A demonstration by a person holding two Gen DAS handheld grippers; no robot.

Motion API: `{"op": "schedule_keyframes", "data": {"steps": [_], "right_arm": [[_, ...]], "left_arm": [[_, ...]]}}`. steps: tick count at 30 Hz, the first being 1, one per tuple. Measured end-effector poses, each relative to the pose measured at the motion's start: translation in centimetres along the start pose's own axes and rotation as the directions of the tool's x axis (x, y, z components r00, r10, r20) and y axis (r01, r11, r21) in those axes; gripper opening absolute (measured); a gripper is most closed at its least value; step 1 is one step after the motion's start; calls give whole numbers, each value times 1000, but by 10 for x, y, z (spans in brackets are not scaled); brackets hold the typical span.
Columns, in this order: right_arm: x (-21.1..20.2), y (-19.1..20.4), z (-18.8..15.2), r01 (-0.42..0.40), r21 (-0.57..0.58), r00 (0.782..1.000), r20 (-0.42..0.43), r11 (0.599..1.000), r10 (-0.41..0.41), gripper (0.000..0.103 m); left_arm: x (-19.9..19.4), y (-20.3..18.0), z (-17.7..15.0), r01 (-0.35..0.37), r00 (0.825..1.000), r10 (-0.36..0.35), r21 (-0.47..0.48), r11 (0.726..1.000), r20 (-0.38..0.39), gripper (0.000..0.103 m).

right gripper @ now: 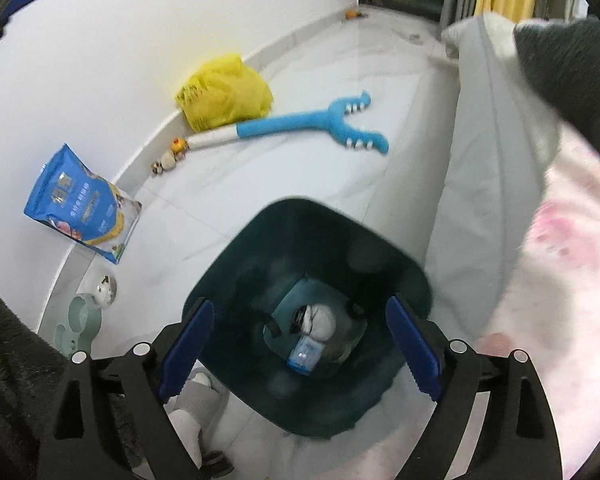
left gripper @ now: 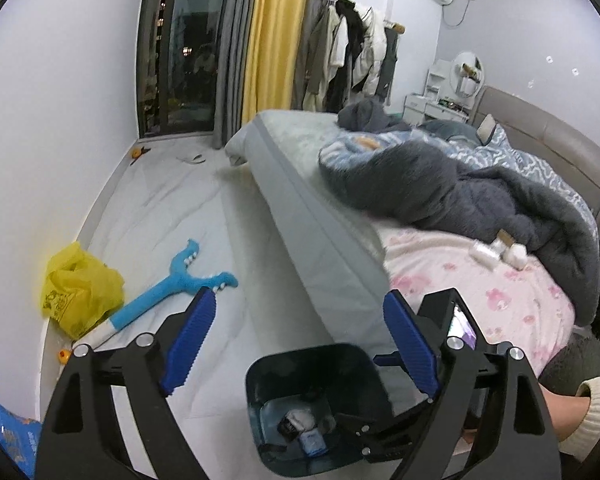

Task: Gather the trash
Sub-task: 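Move both open tools back to the bed toward the remaining items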

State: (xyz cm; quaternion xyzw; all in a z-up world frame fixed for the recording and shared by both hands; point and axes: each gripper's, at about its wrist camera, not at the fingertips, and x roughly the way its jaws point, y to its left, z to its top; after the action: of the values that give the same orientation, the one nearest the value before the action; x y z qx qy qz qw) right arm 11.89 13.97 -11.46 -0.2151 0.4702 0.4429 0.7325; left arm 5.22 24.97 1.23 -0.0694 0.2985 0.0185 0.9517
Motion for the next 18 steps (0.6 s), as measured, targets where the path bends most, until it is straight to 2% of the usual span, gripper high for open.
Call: {"op": "schedule_keyframes", "data": {"steps": [7,13,18], "right_arm": [[-50,-28,-2,24,39,991,131,999,-29,92],[-90,-67,-13,78,93,975,201,993,-95,93],[-125,-104,-26,132,137,956,245,982,-163,94]], "left_arm": [[2,-30,18,56,997,-57,27,998,48,94],[15,-60,24,78,996,-80,66,995,37,94],[31,-88,29,124,992,-126,85,989,18,94]]}}
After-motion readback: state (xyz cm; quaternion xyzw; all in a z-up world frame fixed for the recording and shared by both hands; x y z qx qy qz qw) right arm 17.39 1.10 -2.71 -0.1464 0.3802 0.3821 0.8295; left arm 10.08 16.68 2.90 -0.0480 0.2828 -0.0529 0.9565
